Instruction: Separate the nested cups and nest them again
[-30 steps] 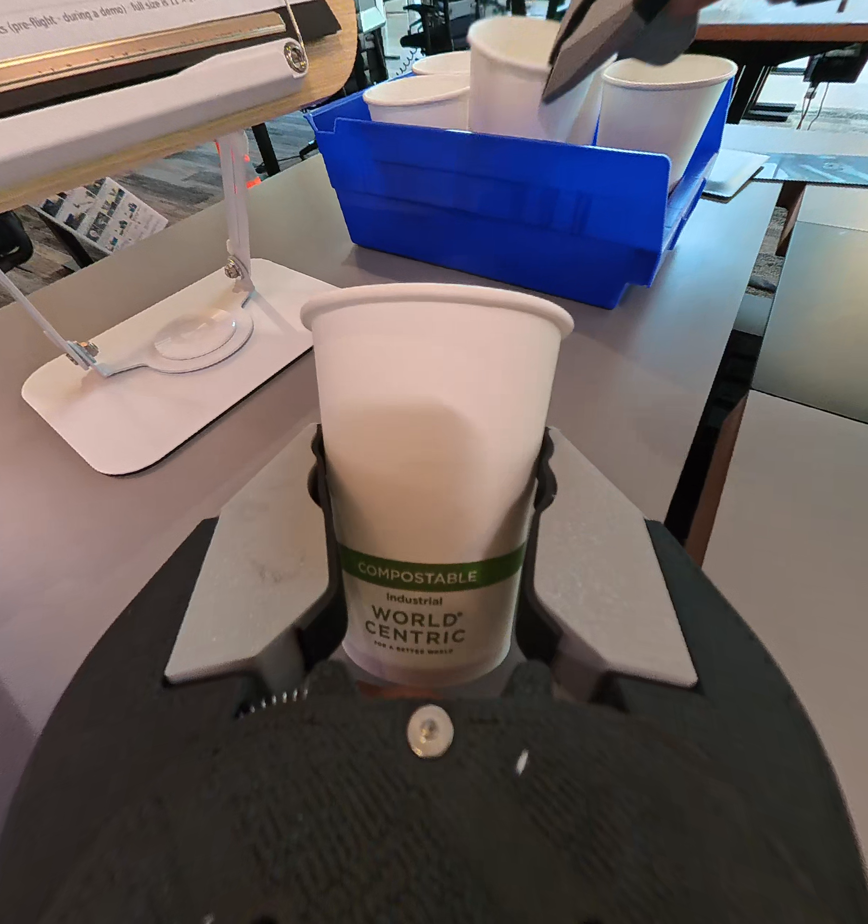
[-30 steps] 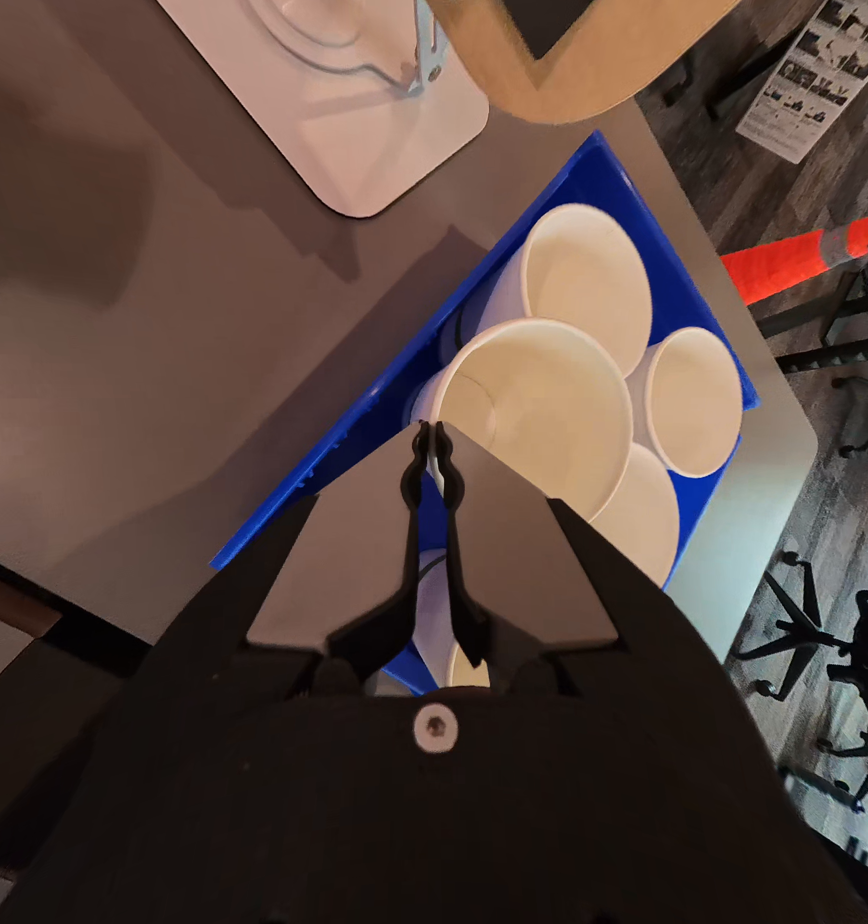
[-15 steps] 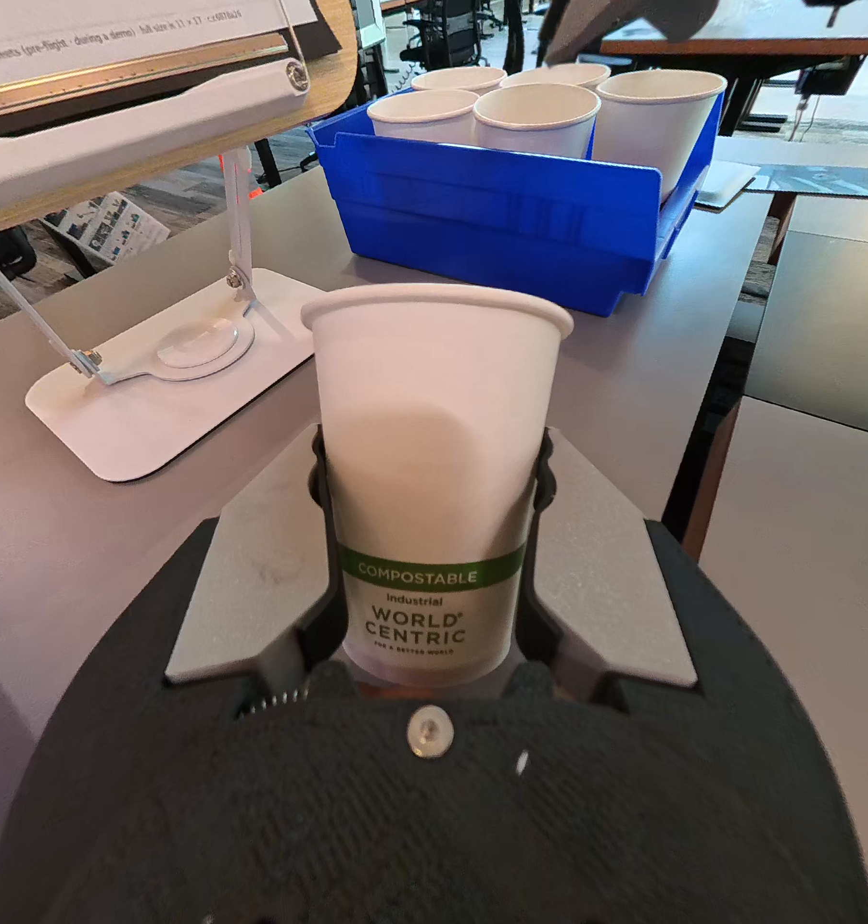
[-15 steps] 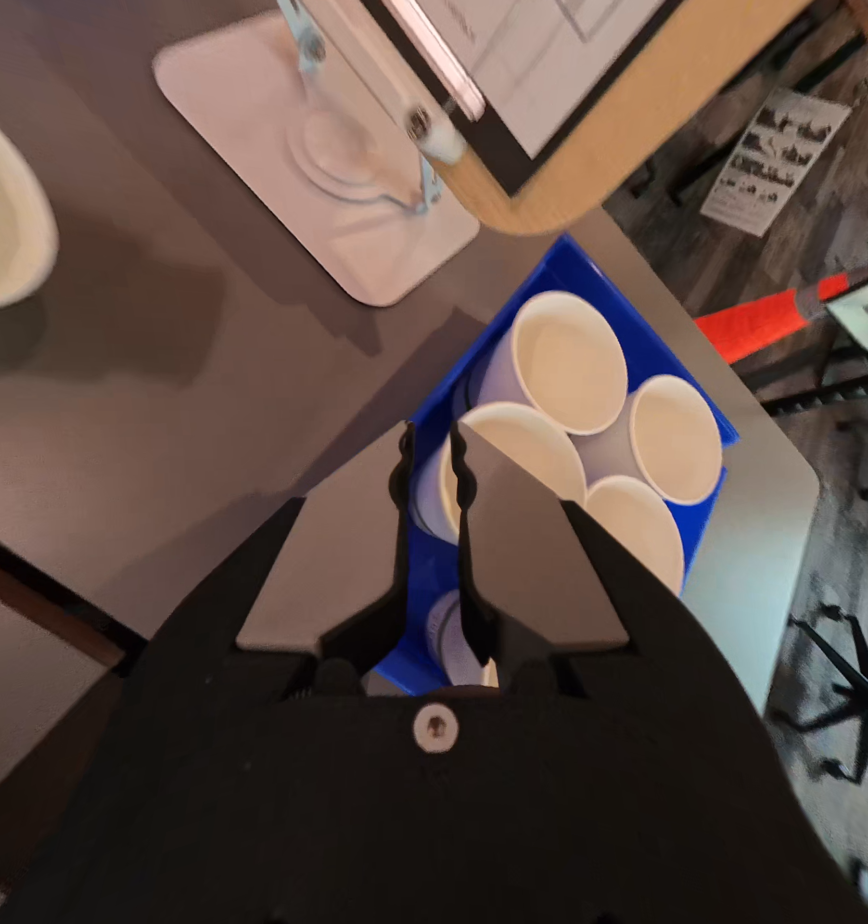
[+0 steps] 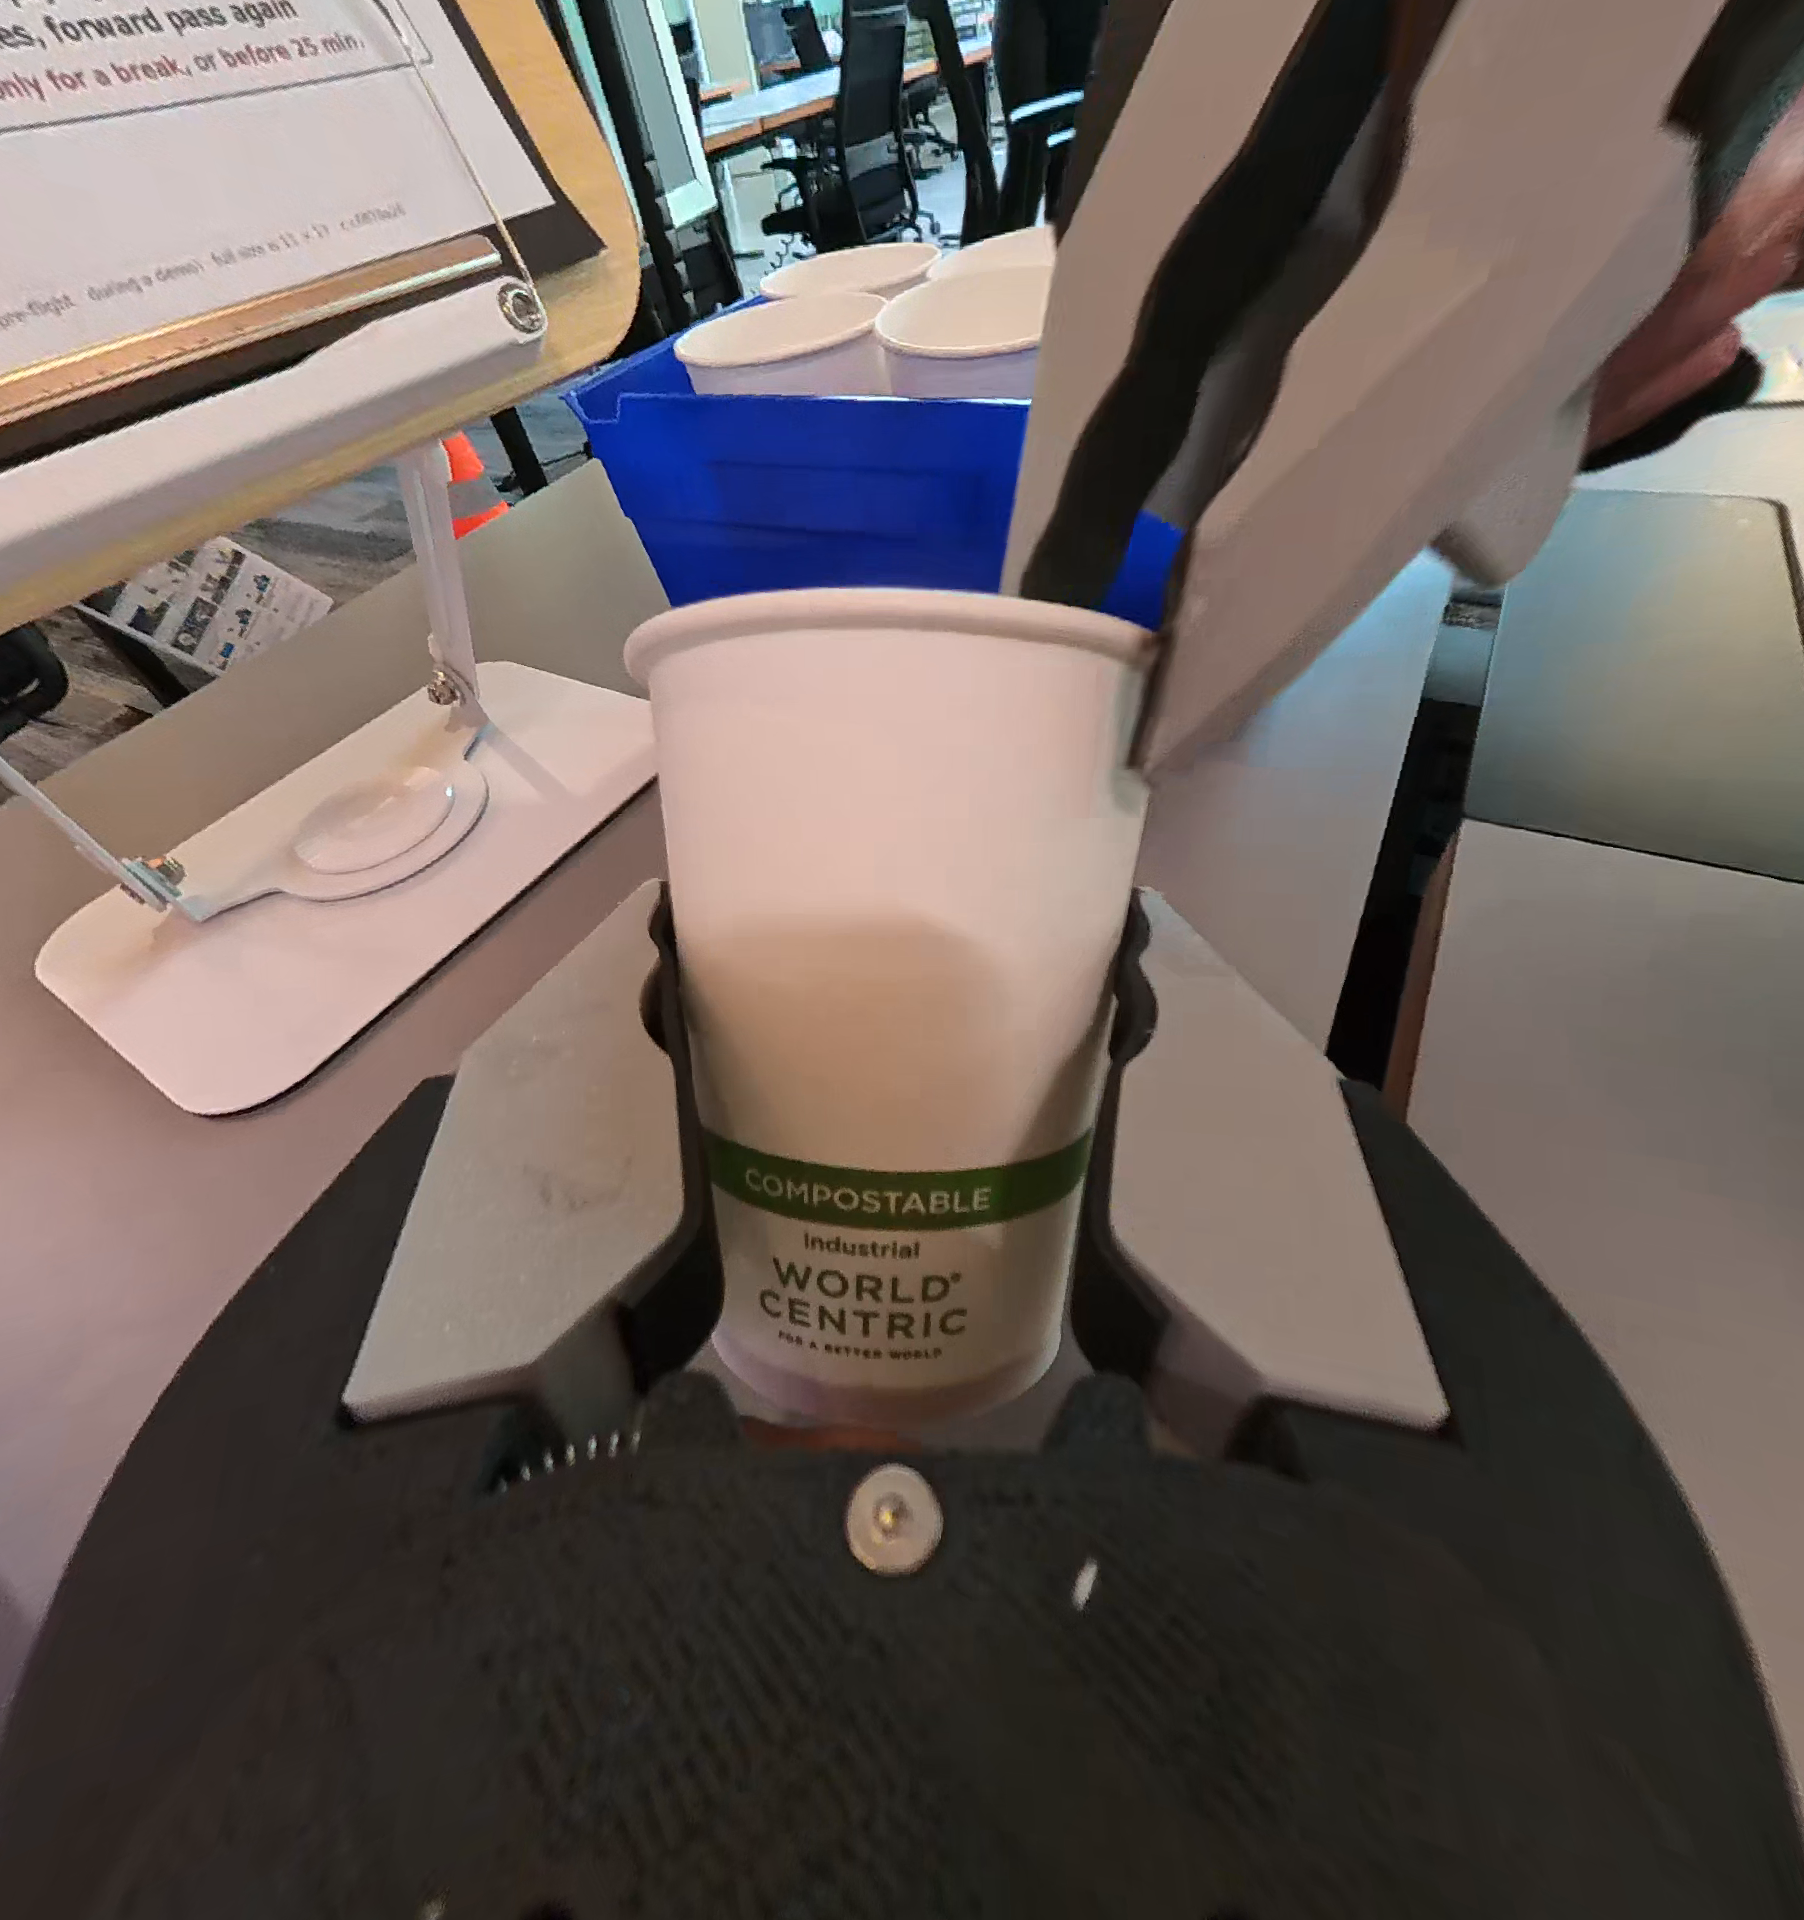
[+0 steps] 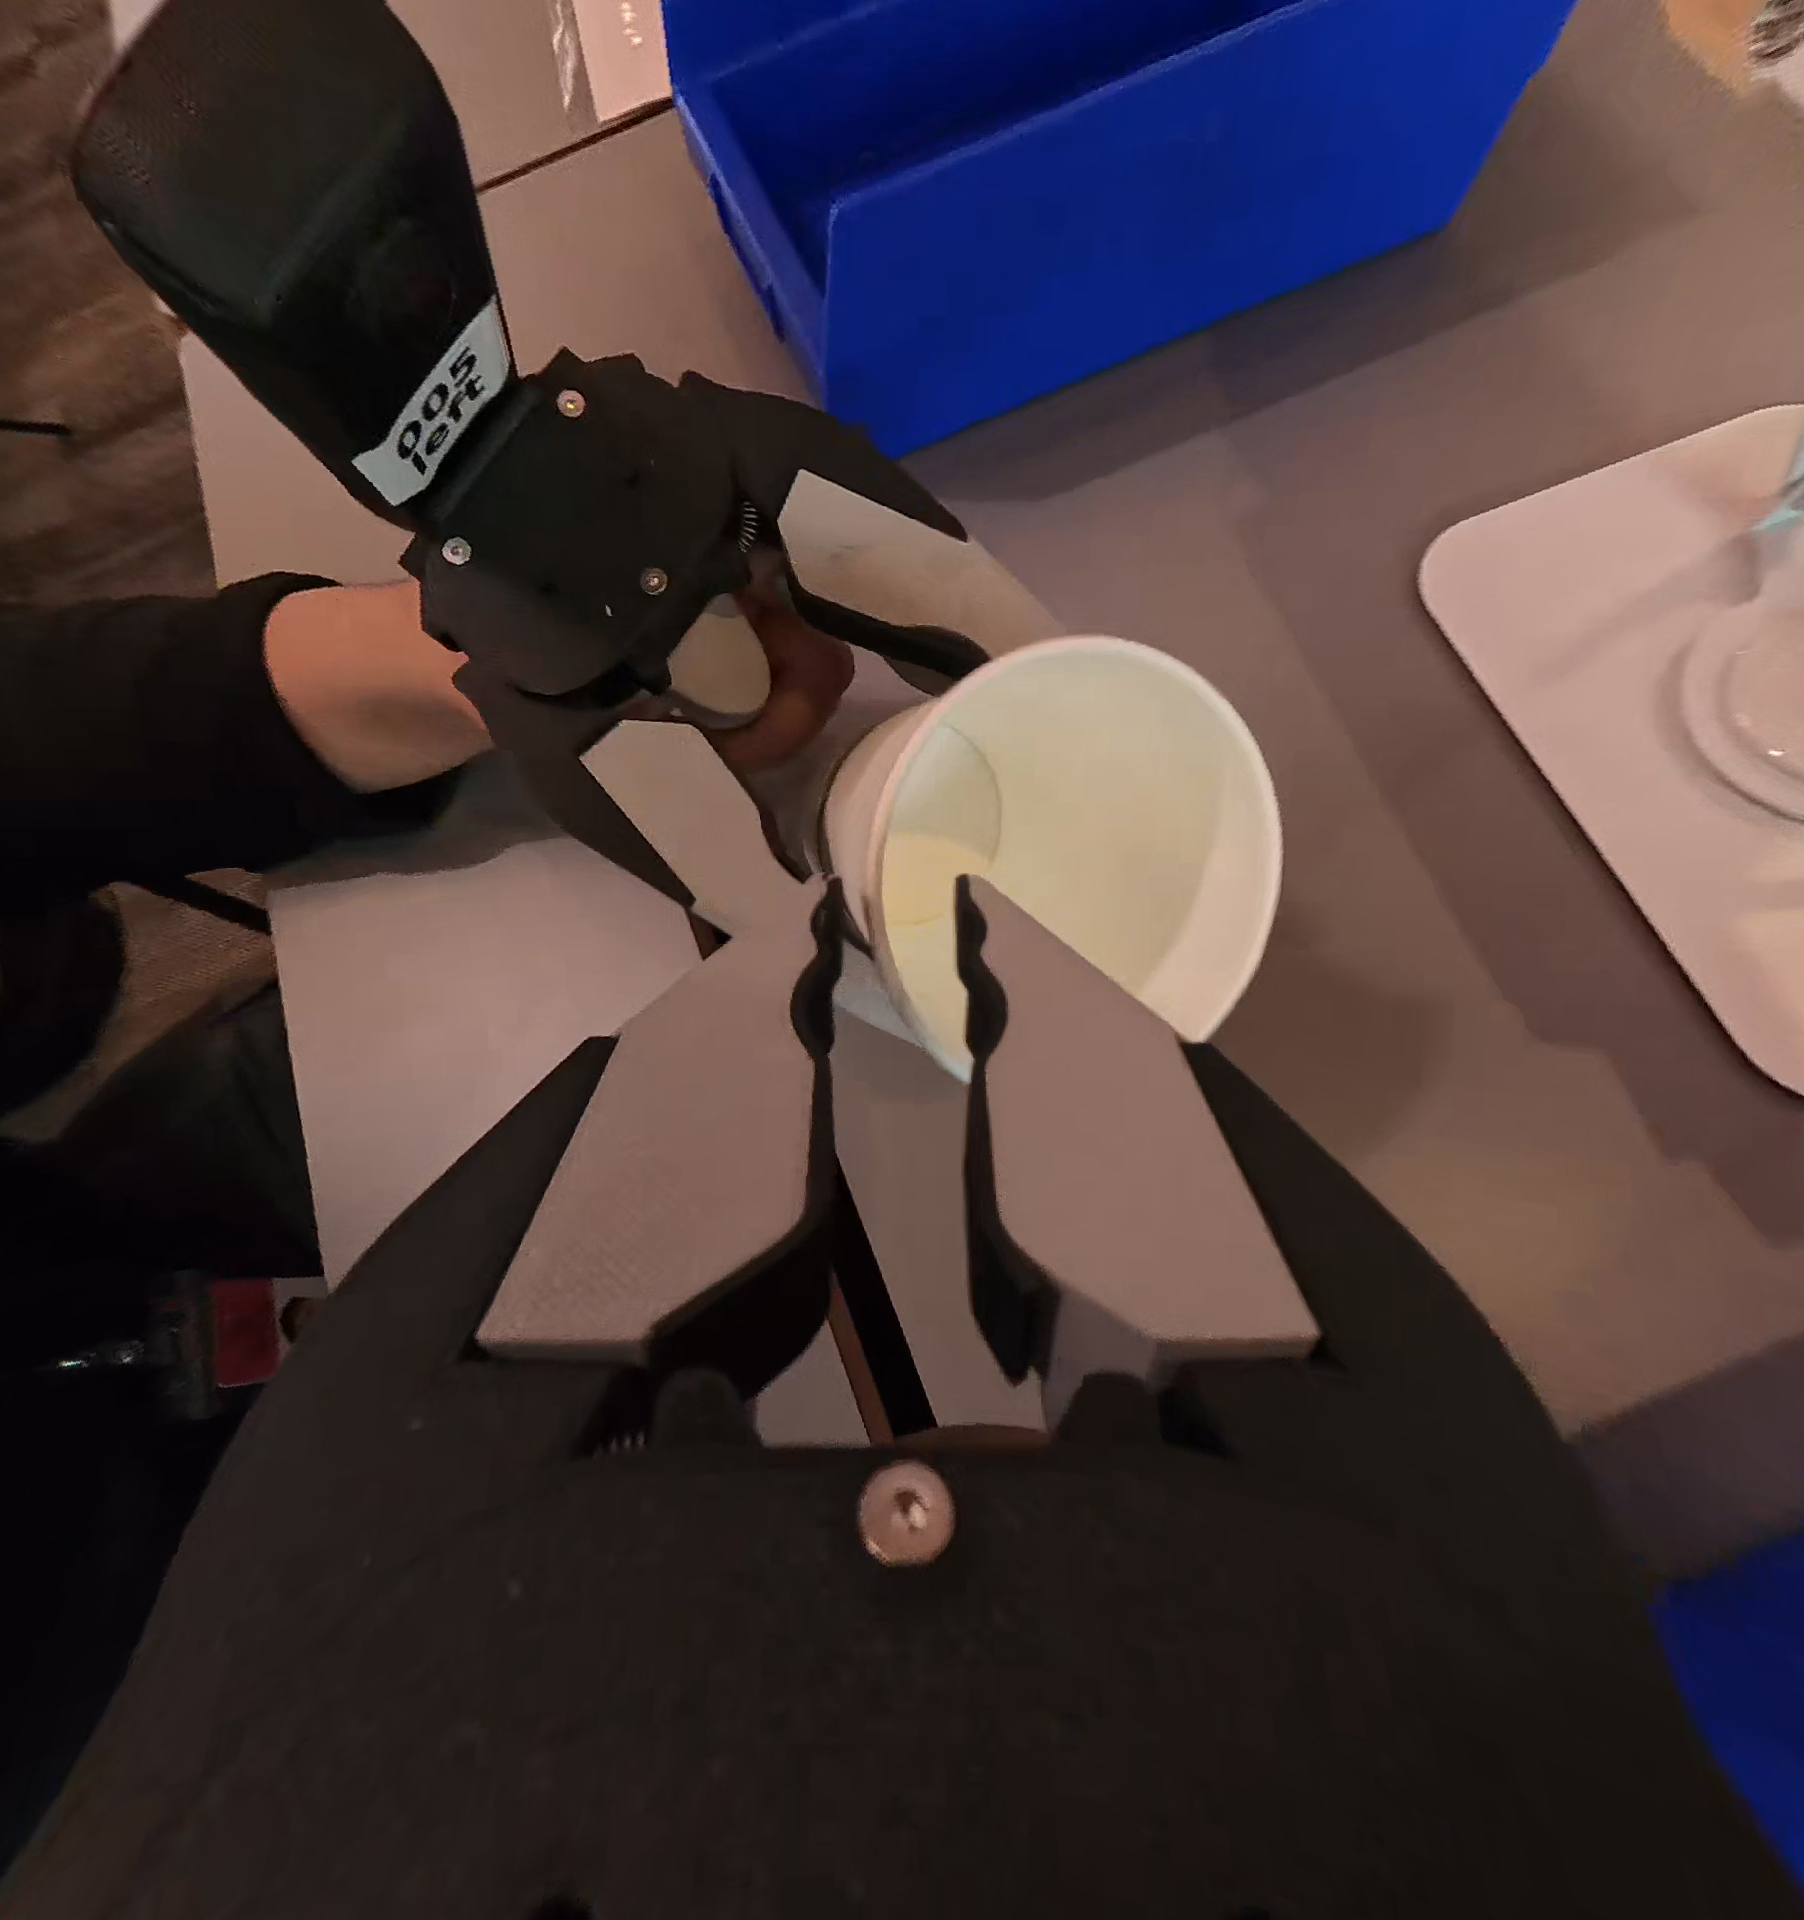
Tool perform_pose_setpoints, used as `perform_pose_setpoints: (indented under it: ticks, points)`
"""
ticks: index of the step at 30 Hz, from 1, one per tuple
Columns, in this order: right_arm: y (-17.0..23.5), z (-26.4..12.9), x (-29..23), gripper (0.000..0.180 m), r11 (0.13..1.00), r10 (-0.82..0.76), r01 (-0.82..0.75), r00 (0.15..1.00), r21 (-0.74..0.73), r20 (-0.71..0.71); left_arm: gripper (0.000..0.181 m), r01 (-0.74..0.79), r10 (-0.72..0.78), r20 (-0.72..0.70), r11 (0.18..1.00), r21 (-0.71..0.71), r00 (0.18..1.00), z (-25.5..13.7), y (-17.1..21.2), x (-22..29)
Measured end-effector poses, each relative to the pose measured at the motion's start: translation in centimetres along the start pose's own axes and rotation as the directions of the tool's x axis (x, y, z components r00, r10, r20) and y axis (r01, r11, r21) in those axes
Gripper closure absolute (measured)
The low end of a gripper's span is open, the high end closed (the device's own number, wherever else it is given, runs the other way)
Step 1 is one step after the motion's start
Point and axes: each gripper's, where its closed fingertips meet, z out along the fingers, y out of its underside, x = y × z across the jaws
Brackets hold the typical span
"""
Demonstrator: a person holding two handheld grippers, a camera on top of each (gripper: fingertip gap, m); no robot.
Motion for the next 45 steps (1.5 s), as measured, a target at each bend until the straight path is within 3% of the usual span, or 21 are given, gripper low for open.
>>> perform_pose_setpoints:
  ticks: [2,9,13,16,19,25,31,32,39,45]
  points:
    - [0.1,0.6,-0.3,0.179,1.000,-0.007,0.008,0.999,-0.004,0.032,0.098,0.000,0.000,0.008,1.000,-0.021,1.000,0.2,0.4,-0.1]
    - [0.2,-1.0,-1.1,0.180,1.000,-0.024,0.025,0.999,-0.019,0.039,0.096,0.019,-0.018,-0.057,0.999,0.031,0.998,0.1,-0.7,1.3]
    - [-0.2,-3.5,-0.9,0.180,1.000,-0.028,0.028,1.000,0.012,-0.006,0.105,0.052,-0.048,-0.085,0.998,0.044,0.995,-0.1,-0.8,1.5]
    - [-0.6,-6.3,-0.2,0.180,0.999,-0.015,0.017,0.999,0.052,-0.050,0.112,0.053,-0.051,-0.075,0.998,0.025,0.996,-0.1,-0.4,1.2]
    - [-1.1,-10.5,0.4,0.180,0.993,-0.003,0.016,0.994,0.114,-0.113,0.152,0.041,-0.042,-0.027,0.999,-0.012,0.999,-0.1,0.6,0.2]
    - [0.3,-18.3,2.9,0.180,0.990,0.043,-0.003,0.958,0.141,-0.283,0.153,0.095,-0.095,-0.006,0.995,-0.011,0.995,-0.2,0.8,-0.6]
    - [5.0,-22.7,6.0,0.180,0.997,-0.019,-0.018,0.859,-0.069,-0.512,0.168,0.084,-0.085,-0.002,0.996,-0.030,0.996,-0.1,1.2,-0.6]
    - [5.7,-22.9,6.2,0.180,0.994,-0.034,-0.026,0.848,-0.106,-0.528,0.178,0.081,-0.081,-0.012,0.996,-0.035,0.997,0.0,1.3,-0.5]
    - [9.7,-20.7,7.5,0.180,0.935,-0.165,-0.048,0.819,-0.352,-0.550,0.181,0.056,-0.059,-0.041,0.996,-0.073,0.997,0.3,2.1,0.1]
    - [11.7,-18.5,9.3,0.180,0.911,-0.151,-0.089,0.837,-0.403,-0.526,0.181,0.072,-0.074,-0.030,0.996,-0.057,0.997,0.1,1.9,-0.2]
